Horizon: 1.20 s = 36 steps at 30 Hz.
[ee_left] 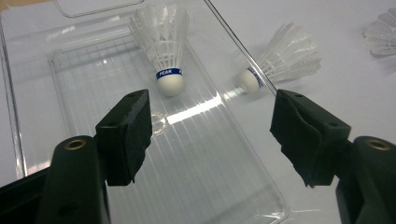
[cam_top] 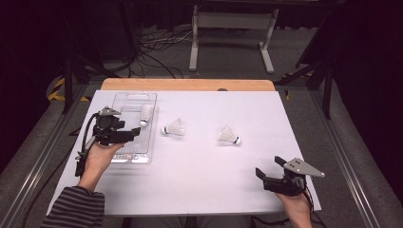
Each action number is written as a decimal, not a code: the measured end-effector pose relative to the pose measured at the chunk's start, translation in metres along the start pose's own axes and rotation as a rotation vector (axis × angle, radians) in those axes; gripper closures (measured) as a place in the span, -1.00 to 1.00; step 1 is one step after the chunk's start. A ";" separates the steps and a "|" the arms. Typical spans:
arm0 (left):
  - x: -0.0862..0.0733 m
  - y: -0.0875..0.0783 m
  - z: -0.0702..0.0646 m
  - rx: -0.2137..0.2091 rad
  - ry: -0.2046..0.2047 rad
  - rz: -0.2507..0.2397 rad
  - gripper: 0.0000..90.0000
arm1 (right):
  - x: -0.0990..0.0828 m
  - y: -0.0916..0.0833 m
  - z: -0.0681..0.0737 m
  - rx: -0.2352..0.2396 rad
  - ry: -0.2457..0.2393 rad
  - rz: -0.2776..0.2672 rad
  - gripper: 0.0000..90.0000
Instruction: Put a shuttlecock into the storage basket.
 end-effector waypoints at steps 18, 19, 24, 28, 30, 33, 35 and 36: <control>-0.020 -0.017 -0.005 -0.011 0.007 -0.069 -0.36 | 0.000 -0.002 -0.001 0.003 0.001 -0.007 -0.74; -0.021 -0.017 -0.006 -0.011 0.008 -0.070 -0.36 | 0.000 -0.002 -0.001 0.003 0.004 -0.007 -0.74; -0.026 -0.020 -0.007 -0.014 0.011 -0.085 -0.37 | 0.000 -0.002 -0.001 0.004 0.001 -0.007 -0.74; -0.031 -0.022 -0.010 -0.007 0.027 -0.090 -0.38 | 0.000 -0.002 -0.001 0.002 0.001 -0.007 -0.74; -0.033 -0.023 -0.012 -0.013 0.031 -0.098 -0.38 | 0.000 -0.002 -0.001 0.003 0.001 -0.007 -0.74; -0.035 -0.024 -0.013 -0.013 0.037 -0.107 -0.39 | 0.000 -0.002 -0.001 0.004 0.001 -0.007 -0.74; -0.037 -0.025 -0.013 -0.010 0.034 -0.112 -0.39 | 0.000 -0.002 -0.001 0.004 0.000 -0.007 -0.74; -0.037 -0.026 -0.013 -0.009 0.034 -0.115 -0.39 | 0.000 -0.002 -0.001 0.004 0.001 -0.007 -0.74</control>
Point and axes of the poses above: each handheld gripper's, and its own axes: y roughly forward along the jaws, x roughly out of its top, z roughly to its left, the point moved 5 cm from there along y, roughly forward along the jaws, and after that the axes turned 6 degrees about z, right-handed, at the moved point
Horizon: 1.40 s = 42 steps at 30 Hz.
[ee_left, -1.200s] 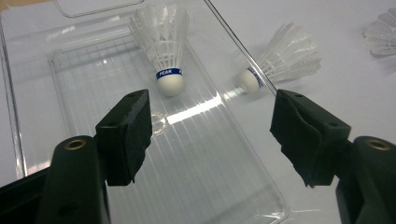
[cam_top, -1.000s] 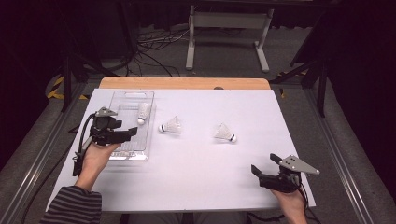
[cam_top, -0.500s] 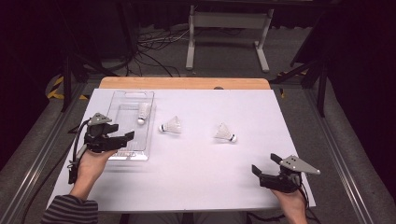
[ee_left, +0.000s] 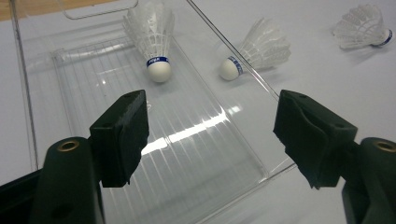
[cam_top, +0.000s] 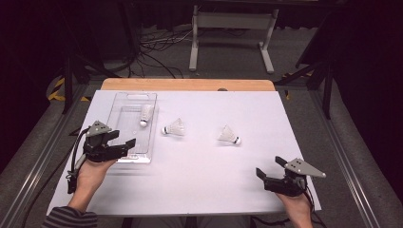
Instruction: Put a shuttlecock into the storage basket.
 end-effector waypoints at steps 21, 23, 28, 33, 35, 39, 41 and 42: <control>-0.021 -0.015 0.000 -0.001 -0.016 -0.053 -0.41 | 0.000 -0.001 0.000 0.000 0.003 -0.004 -0.75; -0.023 -0.017 0.000 0.000 -0.013 -0.063 -0.41 | 0.000 -0.001 0.000 0.000 0.002 -0.003 -0.74; -0.028 -0.019 -0.001 0.002 -0.014 -0.070 -0.42 | 0.000 -0.001 0.000 0.000 0.006 -0.006 -0.75; -0.033 -0.023 -0.001 0.001 -0.022 -0.088 -0.43 | 0.001 -0.001 0.000 -0.001 0.005 -0.007 -0.75; -0.036 -0.025 0.000 0.004 -0.029 -0.097 -0.43 | 0.001 -0.001 0.000 0.000 0.002 -0.008 -0.75; -0.041 -0.027 0.001 0.009 -0.038 -0.111 -0.43 | 0.001 -0.002 0.000 -0.001 0.003 -0.008 -0.75; -0.043 -0.027 0.002 0.008 -0.044 -0.115 -0.43 | 0.001 -0.001 0.000 -0.002 0.004 -0.009 -0.75; -0.044 -0.028 0.002 0.008 -0.045 -0.116 -0.43 | 0.001 -0.001 0.000 -0.002 0.003 -0.010 -0.75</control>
Point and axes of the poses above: each handheld gripper's, and its own axes: y roughly forward along the jaws, x roughly out of its top, z roughly to its left, the point moved 5 cm from there along y, roughly forward along the jaws, and after that the axes turned 6 degrees about z, right-handed, at the moved point
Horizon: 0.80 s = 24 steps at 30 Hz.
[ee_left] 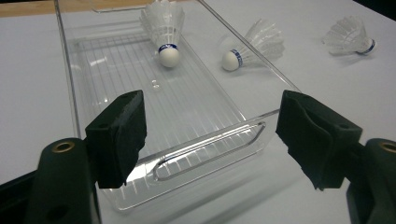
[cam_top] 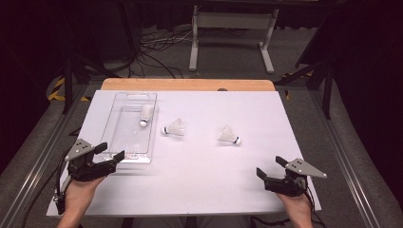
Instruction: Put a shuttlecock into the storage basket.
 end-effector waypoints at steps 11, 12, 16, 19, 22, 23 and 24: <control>-0.007 -0.001 -0.004 0.004 0.029 -0.011 -0.45 | 0.000 -0.001 -0.001 -0.003 0.007 -0.005 -0.75; -0.008 -0.001 -0.005 0.002 0.028 -0.014 -0.45 | 0.000 -0.001 -0.001 -0.003 0.007 -0.006 -0.75; -0.009 0.001 -0.005 -0.003 0.024 -0.018 -0.45 | 0.000 0.001 -0.002 0.004 0.017 -0.006 -0.75; -0.011 0.002 -0.005 -0.007 0.023 -0.022 -0.45 | 0.000 0.001 -0.003 0.006 0.023 -0.005 -0.75; -0.013 0.003 -0.005 -0.008 0.014 -0.027 -0.46 | 0.000 0.001 -0.003 0.007 0.022 -0.005 -0.75; -0.014 0.003 -0.005 -0.005 0.015 -0.028 -0.46 | 0.000 0.002 -0.003 0.007 0.021 -0.006 -0.75; -0.014 0.002 -0.005 -0.007 0.018 -0.028 -0.46 | 0.001 0.002 -0.002 0.008 0.022 -0.007 -0.75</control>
Point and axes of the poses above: each handheld gripper's, and its own axes: y roughly forward along the jaws, x roughly out of its top, z roughly to its left, the point moved 5 cm from there along y, roughly forward along the jaws, and after that the axes turned 6 degrees about z, right-handed, at the moved point
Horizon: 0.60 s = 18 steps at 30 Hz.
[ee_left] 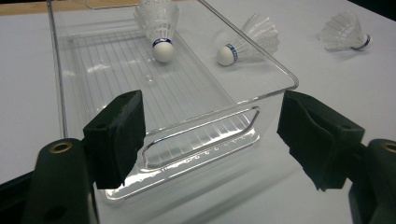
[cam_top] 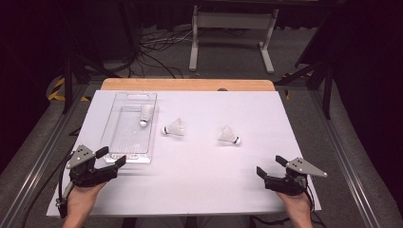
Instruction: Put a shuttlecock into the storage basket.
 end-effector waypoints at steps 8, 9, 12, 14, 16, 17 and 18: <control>-0.002 -0.006 -0.001 0.007 0.003 -0.019 -0.46 | 0.000 -0.001 0.000 -0.002 0.000 0.000 -0.75; -0.002 -0.006 -0.001 0.007 0.004 -0.018 -0.46 | 0.000 -0.001 0.000 -0.002 0.001 -0.001 -0.75; -0.001 -0.006 -0.002 0.006 0.005 -0.020 -0.46 | -0.001 0.000 0.000 0.000 0.002 0.004 -0.75; 0.000 -0.006 -0.004 0.002 0.007 -0.021 -0.46 | 0.000 -0.001 0.000 -0.001 -0.002 0.000 -0.75; 0.000 -0.007 -0.006 0.000 0.011 -0.022 -0.46 | 0.000 -0.001 0.000 -0.001 0.000 0.000 -0.75; 0.000 -0.007 -0.007 0.000 0.010 -0.027 -0.46 | -0.001 -0.001 0.000 0.000 0.001 0.001 -0.75; 0.001 -0.007 -0.008 -0.006 0.011 -0.031 -0.46 | 0.000 -0.001 0.000 0.000 0.001 0.001 -0.75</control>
Point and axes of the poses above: each handheld gripper's, and its own axes: y roughly forward along the jaws, x roughly out of its top, z roughly to its left, the point moved 5 cm from there along y, roughly forward along the jaws, and after that the axes turned 6 degrees about z, right-handed, at the moved point
